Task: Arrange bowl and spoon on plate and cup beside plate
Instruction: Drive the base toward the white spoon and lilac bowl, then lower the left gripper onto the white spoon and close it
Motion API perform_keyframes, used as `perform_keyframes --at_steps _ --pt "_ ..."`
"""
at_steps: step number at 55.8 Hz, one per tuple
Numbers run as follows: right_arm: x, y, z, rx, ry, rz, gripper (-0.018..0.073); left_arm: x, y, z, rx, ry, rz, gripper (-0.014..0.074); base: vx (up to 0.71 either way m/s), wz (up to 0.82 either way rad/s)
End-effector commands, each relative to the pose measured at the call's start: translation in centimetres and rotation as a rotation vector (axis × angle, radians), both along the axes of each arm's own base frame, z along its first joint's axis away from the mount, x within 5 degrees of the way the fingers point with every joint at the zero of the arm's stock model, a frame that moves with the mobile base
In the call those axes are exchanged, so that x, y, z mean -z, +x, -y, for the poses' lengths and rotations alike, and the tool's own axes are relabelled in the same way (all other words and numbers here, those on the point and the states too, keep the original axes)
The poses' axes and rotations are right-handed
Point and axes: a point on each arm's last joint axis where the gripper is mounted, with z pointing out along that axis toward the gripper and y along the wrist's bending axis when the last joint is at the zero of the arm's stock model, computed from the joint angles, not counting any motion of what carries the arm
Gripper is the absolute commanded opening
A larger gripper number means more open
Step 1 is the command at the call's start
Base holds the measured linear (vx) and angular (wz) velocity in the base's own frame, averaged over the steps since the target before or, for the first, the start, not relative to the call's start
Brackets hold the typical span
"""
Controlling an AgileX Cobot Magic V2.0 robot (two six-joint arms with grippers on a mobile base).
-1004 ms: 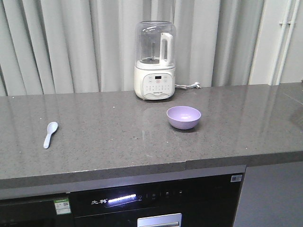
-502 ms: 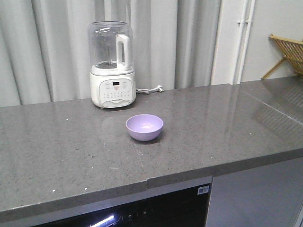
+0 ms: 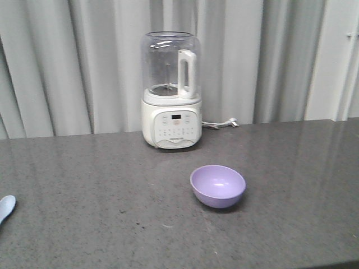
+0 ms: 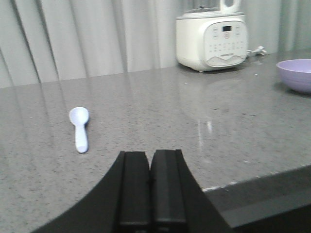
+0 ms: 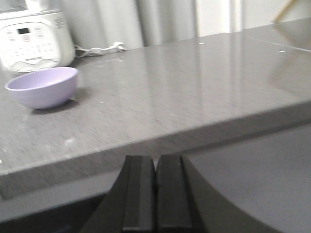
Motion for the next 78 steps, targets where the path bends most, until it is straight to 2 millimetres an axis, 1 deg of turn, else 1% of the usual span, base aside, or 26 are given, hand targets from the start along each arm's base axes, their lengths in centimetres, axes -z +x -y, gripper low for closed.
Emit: perform_keyframes --at_steps 1,25,43,67,75,78 --pt "-0.67 0.05 -0.1 -0.011 -0.02 0.081 -0.0008 -1.73 -0.26 -0.07 -0.004 -0.021 0.122 0.0003 0.35 0.49" --pt "-0.67 0.05 -0.1 -0.011 -0.02 0.081 -0.0008 -1.73 -0.26 -0.07 -0.004 -0.021 0.122 0.0003 0.3 0.33" --pt "-0.67 0.05 -0.1 -0.011 -0.02 0.081 -0.0008 -1.73 -0.26 -0.07 -0.004 -0.021 0.122 0.0003 0.15 0.05" --pt "-0.67 0.05 -0.1 -0.011 -0.02 0.082 -0.0008 -1.73 -0.26 -0.07 -0.004 -0.021 0.122 0.0003 0.03 0.01" --pt "-1.15 0.07 -0.2 -0.022 -0.025 0.135 -0.0008 -1.74 -0.26 -0.07 -0.004 -0.021 0.124 0.0003 0.0 0.0" --pt "-1.44 0.06 -0.27 -0.028 -0.027 0.166 -0.0008 -2.04 -0.3 -0.08 -0.005 -0.024 0.152 0.0003 0.0 0.0"
